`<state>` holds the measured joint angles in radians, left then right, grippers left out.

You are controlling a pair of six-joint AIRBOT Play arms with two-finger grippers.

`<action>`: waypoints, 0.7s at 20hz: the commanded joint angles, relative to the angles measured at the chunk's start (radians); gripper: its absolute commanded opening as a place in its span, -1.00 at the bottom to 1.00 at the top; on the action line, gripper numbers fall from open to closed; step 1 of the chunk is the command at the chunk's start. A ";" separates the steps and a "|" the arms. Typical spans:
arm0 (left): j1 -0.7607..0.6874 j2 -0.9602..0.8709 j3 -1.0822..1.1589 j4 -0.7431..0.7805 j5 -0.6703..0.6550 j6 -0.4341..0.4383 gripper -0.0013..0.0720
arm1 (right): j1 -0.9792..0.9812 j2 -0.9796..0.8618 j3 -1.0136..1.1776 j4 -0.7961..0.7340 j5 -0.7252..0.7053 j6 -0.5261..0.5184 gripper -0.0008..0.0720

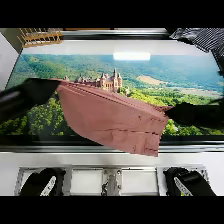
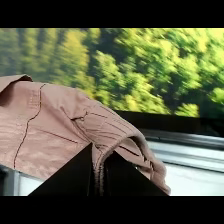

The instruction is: Fold the clothes and pants, and hang the long-sleeved shirts on hangers.

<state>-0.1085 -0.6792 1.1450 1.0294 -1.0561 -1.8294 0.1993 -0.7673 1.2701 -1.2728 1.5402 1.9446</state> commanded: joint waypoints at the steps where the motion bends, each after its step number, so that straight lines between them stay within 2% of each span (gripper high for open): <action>1: -0.047 -0.257 -0.093 -0.004 0.077 0.030 -0.95 | 0.000 -0.229 -0.039 -0.035 -0.082 -0.082 -0.94; 4: -0.063 -0.569 0.031 -0.012 0.096 0.081 -0.95 | -0.001 -0.460 -0.004 -0.087 -0.248 -0.111 -0.94; 7: -0.058 -0.825 0.248 -0.012 0.054 0.139 -0.95 | -0.006 -0.621 0.101 -0.143 -0.291 -0.140 -0.94; 10: -0.046 -0.902 0.361 -0.006 -0.010 0.142 -0.95 | -0.032 -0.640 0.147 -0.153 -0.327 -0.143 -0.94; 12: -0.037 -0.872 0.360 -0.001 -0.036 0.178 -0.95 | -0.044 -0.608 0.145 -0.160 -0.286 -0.146 -0.94; 14: -0.039 -0.790 0.269 -0.002 -0.037 0.197 -0.95 | -0.041 -0.558 0.119 -0.183 -0.241 -0.192 -0.94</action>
<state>-0.1501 -1.5032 1.4475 1.0199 -1.0618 -1.6718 0.1646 -1.3529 1.3960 -1.4235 1.2636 1.7939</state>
